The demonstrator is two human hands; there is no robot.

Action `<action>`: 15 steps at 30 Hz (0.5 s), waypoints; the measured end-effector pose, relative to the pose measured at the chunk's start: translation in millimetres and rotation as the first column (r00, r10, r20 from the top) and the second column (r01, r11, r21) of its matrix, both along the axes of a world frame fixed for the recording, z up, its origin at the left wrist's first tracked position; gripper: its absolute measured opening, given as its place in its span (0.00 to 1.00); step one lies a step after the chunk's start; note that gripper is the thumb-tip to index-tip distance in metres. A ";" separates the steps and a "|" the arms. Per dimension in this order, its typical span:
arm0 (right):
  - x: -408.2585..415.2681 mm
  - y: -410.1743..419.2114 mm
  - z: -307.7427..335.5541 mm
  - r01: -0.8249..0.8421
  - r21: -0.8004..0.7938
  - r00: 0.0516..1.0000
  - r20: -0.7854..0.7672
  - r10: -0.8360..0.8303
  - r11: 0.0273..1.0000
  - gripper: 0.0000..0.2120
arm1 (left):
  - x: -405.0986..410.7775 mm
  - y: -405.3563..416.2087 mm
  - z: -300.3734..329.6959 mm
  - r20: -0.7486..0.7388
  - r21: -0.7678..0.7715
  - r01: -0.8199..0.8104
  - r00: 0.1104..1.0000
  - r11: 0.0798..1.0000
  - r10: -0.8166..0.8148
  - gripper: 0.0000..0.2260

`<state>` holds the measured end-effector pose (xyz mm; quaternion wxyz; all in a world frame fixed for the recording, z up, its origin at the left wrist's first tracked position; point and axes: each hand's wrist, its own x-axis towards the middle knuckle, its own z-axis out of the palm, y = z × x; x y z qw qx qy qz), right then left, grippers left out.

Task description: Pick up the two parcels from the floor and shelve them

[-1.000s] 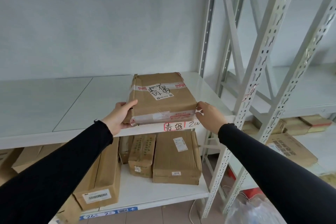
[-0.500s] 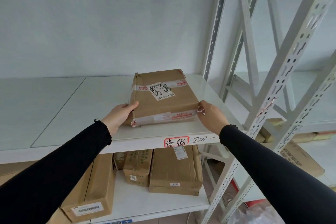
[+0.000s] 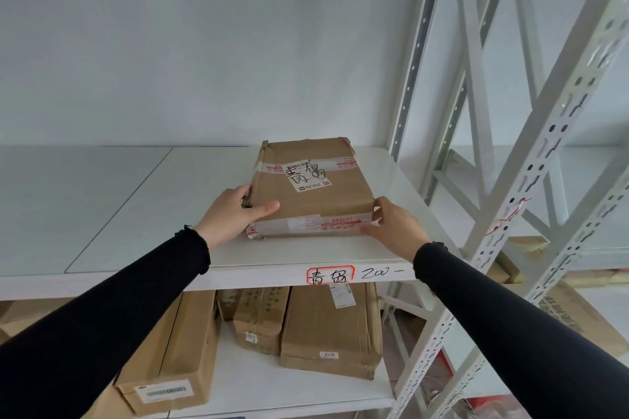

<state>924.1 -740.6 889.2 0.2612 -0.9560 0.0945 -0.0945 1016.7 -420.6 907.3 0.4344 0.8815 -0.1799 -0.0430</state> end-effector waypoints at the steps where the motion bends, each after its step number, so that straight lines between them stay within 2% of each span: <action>1: 1.9 1.6 -1.2 0.015 0.028 1.000 0.015 -0.015 0.999 0.25 | 0.4 -0.2 -0.4 0.010 0.009 0.035 0.999 0.999 -0.035 0.32; 8: 14.5 14.7 3.6 0.073 0.063 0.997 0.025 -0.074 0.995 0.22 | 11.8 -2.0 -0.7 0.041 0.034 0.018 0.999 0.999 -0.020 0.27; 11: 17.9 13.9 4.1 0.062 0.054 0.998 -0.009 -0.062 0.997 0.26 | 12.4 -3.7 0.5 0.043 0.046 0.021 0.999 0.999 -0.023 0.24; 15: 14.9 7.6 18.0 0.040 -0.050 0.998 -0.040 -0.042 0.998 0.39 | 10.2 -3.1 13.4 0.093 0.115 0.027 0.995 0.993 -0.038 0.31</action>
